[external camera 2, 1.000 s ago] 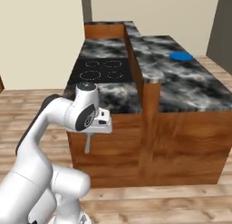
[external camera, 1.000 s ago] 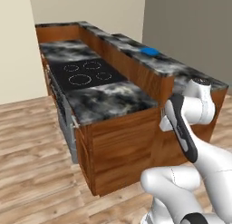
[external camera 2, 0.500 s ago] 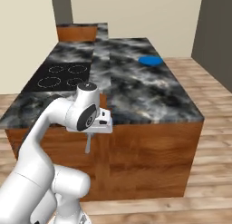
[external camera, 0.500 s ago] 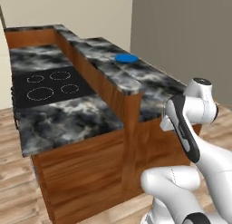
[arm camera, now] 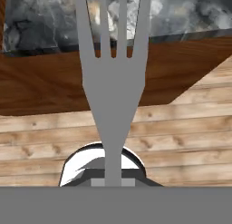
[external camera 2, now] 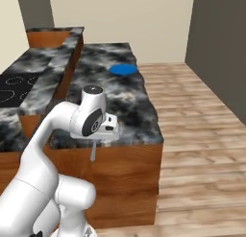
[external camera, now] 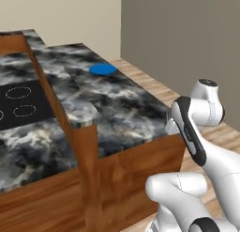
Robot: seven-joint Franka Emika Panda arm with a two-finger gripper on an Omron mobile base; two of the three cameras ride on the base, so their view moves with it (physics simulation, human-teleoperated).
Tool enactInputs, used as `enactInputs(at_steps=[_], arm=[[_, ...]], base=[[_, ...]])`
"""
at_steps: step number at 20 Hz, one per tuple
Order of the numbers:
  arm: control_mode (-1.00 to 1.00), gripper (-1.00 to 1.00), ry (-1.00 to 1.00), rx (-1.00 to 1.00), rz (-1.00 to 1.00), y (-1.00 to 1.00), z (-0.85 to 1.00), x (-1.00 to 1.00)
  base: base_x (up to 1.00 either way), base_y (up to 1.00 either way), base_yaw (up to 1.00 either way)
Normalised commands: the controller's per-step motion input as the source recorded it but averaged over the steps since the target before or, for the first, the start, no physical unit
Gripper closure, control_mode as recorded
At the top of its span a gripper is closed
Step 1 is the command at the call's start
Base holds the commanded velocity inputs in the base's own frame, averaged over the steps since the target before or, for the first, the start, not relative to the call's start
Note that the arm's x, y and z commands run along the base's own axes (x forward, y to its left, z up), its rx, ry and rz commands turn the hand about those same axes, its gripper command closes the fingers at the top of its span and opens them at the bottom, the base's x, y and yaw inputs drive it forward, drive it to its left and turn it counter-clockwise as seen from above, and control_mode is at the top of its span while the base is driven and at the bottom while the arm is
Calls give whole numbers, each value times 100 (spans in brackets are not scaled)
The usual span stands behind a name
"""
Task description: Take the fork and place it on the left side of the plate. Then take the spoon and place it on the right side of the plate. Make sure they're directly next to the plate.
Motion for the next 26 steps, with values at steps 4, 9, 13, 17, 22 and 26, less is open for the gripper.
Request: enactInputs(at_steps=[4,9,13,17,22,26], arm=[[100,100,0,0,0,0,0,0],[100,100,0,0,0,0,0,0],[100,100,0,0,0,0,0,0],[100,100,0,0,0,0,0,0],[100,100,0,0,0,0,0,0],[100,100,0,0,0,0,0,0]], base=[[55,-100,-4],[81,-100,-3],[96,-100,0],[100,-100,0],[100,-100,3],[100,-100,16]])
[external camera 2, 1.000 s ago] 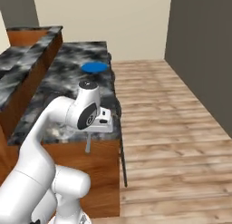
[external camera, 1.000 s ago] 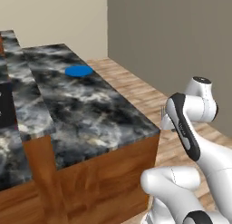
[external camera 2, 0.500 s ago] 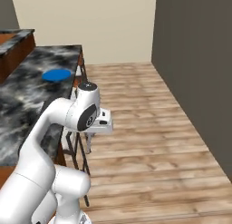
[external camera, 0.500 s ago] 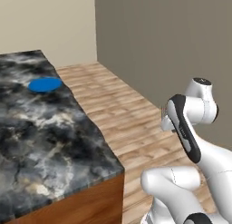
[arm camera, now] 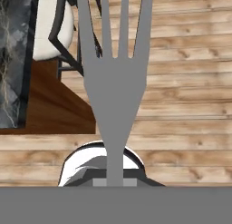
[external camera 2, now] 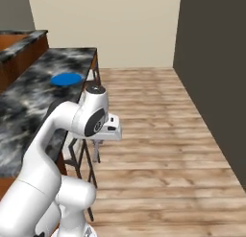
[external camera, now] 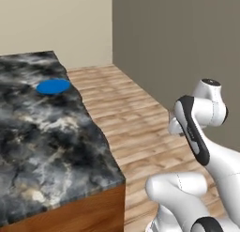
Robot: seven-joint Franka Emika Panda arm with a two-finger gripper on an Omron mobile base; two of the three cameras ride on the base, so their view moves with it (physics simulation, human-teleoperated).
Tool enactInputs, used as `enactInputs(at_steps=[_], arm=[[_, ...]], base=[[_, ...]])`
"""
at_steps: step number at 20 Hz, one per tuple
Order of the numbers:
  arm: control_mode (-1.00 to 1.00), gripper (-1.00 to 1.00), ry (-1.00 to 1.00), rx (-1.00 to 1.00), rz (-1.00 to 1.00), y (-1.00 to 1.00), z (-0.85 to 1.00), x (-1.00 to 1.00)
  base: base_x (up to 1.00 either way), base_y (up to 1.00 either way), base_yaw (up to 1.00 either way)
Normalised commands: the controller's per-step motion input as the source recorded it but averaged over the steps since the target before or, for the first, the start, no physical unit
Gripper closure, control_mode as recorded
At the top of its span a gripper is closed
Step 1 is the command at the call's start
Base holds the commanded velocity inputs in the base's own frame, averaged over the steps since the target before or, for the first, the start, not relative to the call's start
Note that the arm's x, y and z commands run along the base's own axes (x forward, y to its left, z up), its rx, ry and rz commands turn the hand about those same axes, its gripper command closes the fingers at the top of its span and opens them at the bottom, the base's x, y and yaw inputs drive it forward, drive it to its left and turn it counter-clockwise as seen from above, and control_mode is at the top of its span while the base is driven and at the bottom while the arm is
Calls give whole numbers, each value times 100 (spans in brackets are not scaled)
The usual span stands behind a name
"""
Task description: Take the fork and place it on the left side of the plate. Then take the spoon and place it on the right side of the plate. Make sure they're directly next to the plate.
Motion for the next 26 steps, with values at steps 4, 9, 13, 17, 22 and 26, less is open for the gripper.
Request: enactInputs(at_steps=[4,9,13,17,22,26], arm=[[100,100,0,0,0,0,0,0],[100,100,0,0,0,0,0,0],[100,100,0,0,0,0,0,0],[100,100,0,0,0,0,0,0],[100,100,0,0,0,0,0,0],[100,100,0,0,0,0,0,0]], base=[[100,-100,19],[33,-100,9],[2,-100,7],[66,-86,3],[100,-69,33],[100,-67,45]])
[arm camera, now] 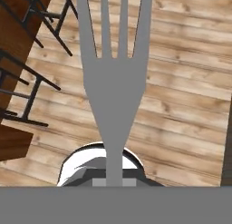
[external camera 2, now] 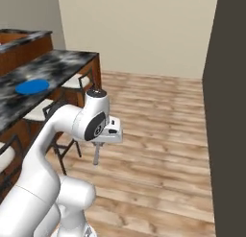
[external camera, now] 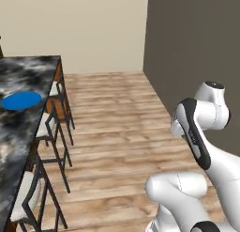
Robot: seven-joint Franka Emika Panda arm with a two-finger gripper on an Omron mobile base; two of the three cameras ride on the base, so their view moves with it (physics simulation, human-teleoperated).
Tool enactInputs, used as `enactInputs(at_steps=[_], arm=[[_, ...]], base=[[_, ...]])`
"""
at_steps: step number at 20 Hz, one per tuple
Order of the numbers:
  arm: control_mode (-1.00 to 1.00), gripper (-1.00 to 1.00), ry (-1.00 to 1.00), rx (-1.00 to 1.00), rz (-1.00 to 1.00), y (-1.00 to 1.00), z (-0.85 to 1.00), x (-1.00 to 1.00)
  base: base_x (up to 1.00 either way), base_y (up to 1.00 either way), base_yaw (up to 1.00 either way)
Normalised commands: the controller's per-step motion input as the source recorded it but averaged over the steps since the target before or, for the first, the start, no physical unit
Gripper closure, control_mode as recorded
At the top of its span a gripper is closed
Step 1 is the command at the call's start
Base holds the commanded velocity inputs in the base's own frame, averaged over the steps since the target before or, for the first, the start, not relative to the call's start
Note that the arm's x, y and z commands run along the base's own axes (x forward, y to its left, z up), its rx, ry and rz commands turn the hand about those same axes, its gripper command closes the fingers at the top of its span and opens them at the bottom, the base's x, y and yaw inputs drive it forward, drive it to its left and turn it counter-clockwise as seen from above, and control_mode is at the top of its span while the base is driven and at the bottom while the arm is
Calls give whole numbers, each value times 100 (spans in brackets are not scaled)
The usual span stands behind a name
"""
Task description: Take the fork and place it on the left side of the plate. Then take the spoon and place it on the right side of the plate. Make sure they're directly next to the plate.
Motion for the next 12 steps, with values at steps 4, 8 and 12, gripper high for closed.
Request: enactInputs(at_steps=[4,8,12], arm=[[100,100,0,0,0,0,0,0],[100,100,0,0,0,0,0,0],[100,100,0,0,0,0,0,0]], base=[[100,-66,45],[100,-50,50],[100,-21,62]])
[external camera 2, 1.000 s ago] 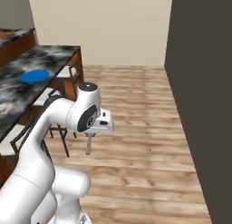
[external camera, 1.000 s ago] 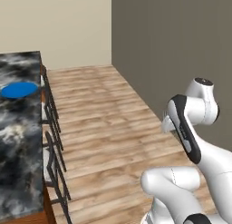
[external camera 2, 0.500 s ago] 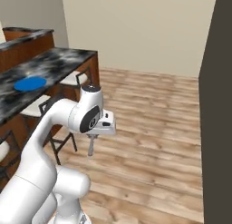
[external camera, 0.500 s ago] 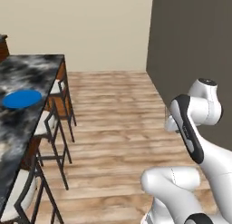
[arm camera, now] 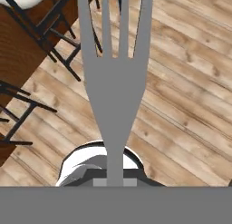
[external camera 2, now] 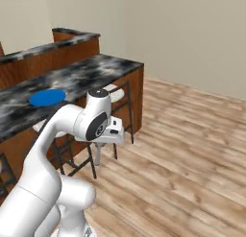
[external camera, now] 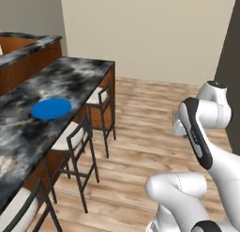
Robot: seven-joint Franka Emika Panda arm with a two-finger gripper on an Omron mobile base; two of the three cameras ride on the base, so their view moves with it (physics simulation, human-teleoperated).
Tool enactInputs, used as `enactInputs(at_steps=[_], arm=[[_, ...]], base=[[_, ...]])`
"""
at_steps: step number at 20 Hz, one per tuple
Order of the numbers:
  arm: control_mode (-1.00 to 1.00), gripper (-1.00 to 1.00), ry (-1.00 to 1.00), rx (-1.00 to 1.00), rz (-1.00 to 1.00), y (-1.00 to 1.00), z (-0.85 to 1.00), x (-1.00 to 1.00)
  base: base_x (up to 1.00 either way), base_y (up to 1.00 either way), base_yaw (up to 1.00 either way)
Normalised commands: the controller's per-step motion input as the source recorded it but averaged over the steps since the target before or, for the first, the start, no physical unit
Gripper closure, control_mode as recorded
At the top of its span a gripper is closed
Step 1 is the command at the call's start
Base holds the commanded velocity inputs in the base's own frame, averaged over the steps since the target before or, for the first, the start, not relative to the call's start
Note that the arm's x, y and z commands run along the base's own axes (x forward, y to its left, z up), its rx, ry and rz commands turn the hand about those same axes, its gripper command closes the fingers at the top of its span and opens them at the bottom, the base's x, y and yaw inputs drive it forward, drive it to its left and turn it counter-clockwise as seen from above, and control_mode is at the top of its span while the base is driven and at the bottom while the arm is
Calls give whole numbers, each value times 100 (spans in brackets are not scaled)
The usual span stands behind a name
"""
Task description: Take the fork and place it on the left side of the plate. Then take the spoon and place it on the right side of the plate. Make sure they're directly next to the plate.
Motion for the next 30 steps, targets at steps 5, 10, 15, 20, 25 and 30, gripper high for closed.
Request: enactInputs(at_steps=[5,10,15,20,25,30], arm=[[100,100,0,0,0,0,0,0],[100,100,0,0,0,0,0,0],[100,100,0,0,0,0,0,0],[100,100,0,0,0,0,0,0],[100,100,0,0,0,0,0,0],[100,100,0,0,0,0,0,0]], base=[[99,0,76],[75,-4,78],[29,0,71],[6,10,46],[66,0,17],[49,2,11]])
